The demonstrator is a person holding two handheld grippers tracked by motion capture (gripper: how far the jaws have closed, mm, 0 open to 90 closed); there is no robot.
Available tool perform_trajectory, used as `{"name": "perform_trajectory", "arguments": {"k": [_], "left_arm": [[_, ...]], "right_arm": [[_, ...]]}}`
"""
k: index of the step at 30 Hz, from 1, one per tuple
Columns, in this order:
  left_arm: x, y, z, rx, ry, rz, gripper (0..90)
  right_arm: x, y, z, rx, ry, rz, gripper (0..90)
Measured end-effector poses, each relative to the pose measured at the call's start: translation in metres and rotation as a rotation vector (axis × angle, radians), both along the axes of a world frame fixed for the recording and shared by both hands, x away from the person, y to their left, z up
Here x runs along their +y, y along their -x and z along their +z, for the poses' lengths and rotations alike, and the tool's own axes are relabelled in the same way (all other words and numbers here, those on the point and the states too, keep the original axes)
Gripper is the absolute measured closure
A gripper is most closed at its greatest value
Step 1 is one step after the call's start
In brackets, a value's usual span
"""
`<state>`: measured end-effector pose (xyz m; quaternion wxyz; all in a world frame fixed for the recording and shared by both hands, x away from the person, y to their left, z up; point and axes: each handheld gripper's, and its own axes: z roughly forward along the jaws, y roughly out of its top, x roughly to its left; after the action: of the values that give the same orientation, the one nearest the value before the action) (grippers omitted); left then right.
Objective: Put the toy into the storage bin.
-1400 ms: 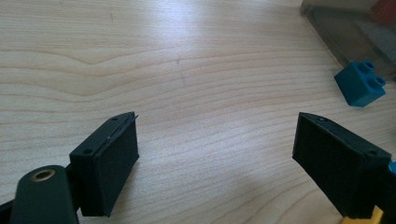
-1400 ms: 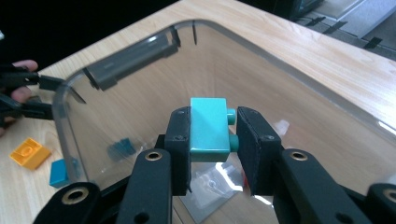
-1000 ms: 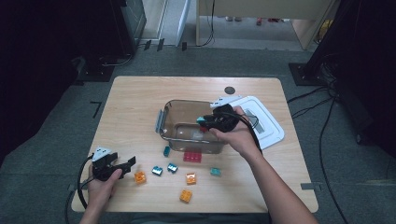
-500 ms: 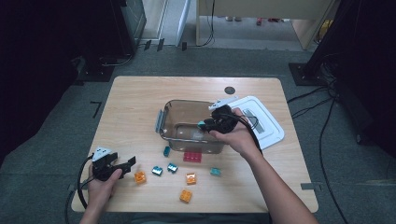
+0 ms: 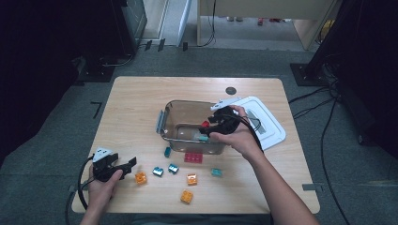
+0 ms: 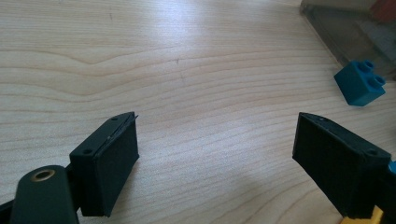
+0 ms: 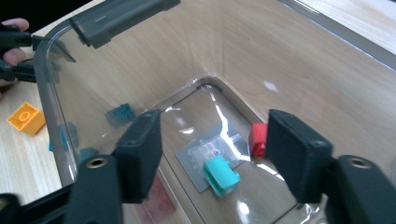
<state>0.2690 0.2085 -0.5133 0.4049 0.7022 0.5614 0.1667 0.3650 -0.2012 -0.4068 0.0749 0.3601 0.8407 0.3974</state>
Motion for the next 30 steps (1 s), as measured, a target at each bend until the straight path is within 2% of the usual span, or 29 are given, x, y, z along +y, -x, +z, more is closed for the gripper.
{"name": "perform_trajectory", "arguments": {"k": [8, 12, 14, 20, 22, 23, 24, 26, 30], "left_arm": [[0.000, 0.000, 0.000, 0.000, 0.000, 0.000, 14.2], [0.000, 0.000, 0.000, 0.000, 0.000, 0.000, 14.2], [0.000, 0.000, 0.000, 0.000, 0.000, 0.000, 14.2], [0.000, 0.000, 0.000, -0.001, 0.000, 0.001, 14.2], [0.000, 0.000, 0.000, 0.001, -0.003, 0.000, 14.2], [0.000, 0.000, 0.000, 0.001, -0.003, 0.000, 14.2], [0.000, 0.000, 0.000, 0.000, -0.001, 0.002, 14.2], [0.000, 0.000, 0.000, 0.000, 0.000, 0.003, 14.2], [0.000, 0.000, 0.000, 0.001, -0.001, 0.004, 14.1]], "right_arm": [[-0.004, 0.001, 0.001, -0.017, -0.025, -0.012, 35.1], [-0.006, 0.004, 0.004, -0.040, -0.038, -0.013, 34.7], [-0.008, 0.008, 0.008, -0.072, -0.059, -0.005, 34.0], [-0.013, 0.018, 0.018, -0.120, -0.076, -0.012, 33.5], [-0.017, 0.023, 0.024, -0.137, -0.094, -0.017, 33.6], [-0.021, 0.028, 0.030, -0.162, -0.115, -0.020, 34.0], [-0.021, 0.028, 0.030, -0.162, -0.115, -0.020, 34.0], [-0.028, 0.036, 0.038, -0.182, -0.150, -0.014, 33.8], [-0.035, 0.045, 0.047, -0.203, -0.169, -0.009, 33.0]]}}
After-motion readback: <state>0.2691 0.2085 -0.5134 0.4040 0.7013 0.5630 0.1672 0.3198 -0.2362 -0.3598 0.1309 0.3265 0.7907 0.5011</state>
